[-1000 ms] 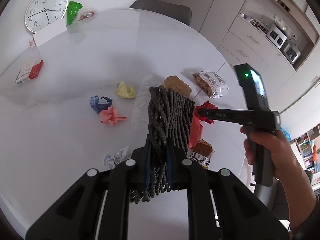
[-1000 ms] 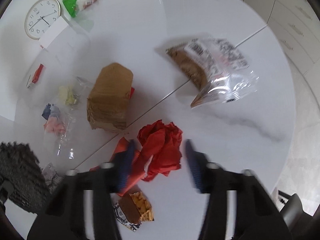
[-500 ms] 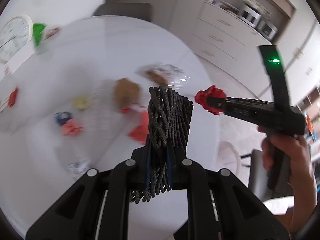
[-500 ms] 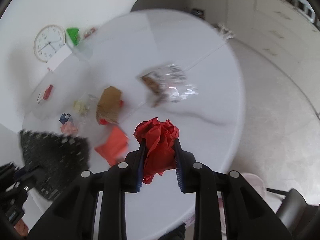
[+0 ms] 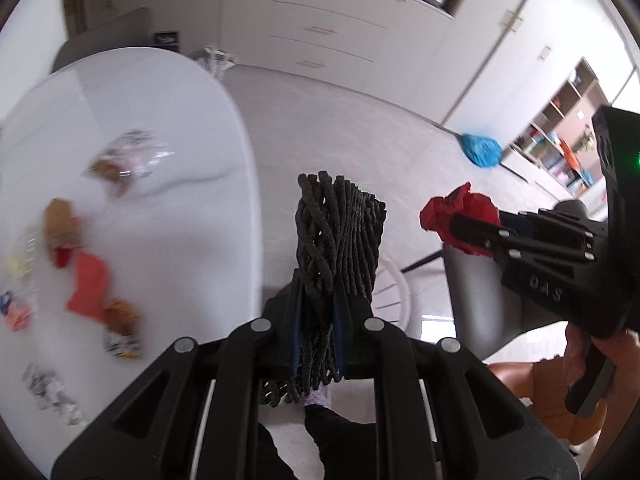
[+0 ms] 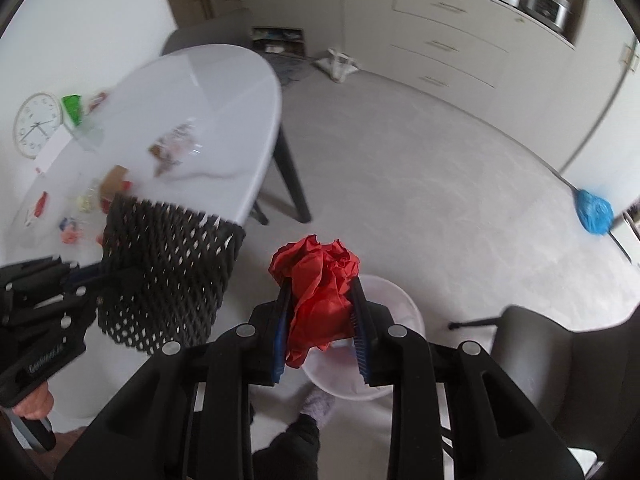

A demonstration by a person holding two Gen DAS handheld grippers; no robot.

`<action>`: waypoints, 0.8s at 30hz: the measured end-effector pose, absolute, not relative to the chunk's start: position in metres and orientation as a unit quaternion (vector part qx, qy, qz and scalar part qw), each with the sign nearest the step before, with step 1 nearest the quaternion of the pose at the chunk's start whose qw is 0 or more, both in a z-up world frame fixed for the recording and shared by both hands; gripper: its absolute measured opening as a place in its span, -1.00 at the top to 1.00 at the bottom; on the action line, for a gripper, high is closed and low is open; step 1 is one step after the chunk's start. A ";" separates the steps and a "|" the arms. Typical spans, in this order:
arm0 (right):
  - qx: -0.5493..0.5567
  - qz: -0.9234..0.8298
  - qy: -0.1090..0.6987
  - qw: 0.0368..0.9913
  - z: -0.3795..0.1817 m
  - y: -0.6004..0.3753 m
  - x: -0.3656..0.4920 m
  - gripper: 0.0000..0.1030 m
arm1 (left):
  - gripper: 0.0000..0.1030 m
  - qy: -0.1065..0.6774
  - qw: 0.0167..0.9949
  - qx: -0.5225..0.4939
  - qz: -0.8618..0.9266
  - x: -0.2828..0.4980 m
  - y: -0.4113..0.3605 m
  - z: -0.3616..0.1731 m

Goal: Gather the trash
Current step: 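Carry both items over the wastebasket and open both tools to drop them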

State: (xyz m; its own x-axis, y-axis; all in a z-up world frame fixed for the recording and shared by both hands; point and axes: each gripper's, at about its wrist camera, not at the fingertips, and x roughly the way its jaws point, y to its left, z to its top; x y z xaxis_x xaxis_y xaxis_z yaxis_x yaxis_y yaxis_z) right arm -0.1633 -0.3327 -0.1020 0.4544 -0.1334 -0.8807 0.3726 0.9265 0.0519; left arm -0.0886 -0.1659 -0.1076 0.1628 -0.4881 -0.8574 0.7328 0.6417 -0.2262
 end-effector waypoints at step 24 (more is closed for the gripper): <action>0.135 -0.164 0.522 0.826 -0.138 -0.404 -0.214 0.45 | -0.43 0.511 0.725 0.178 -0.427 -0.144 -0.268 -0.148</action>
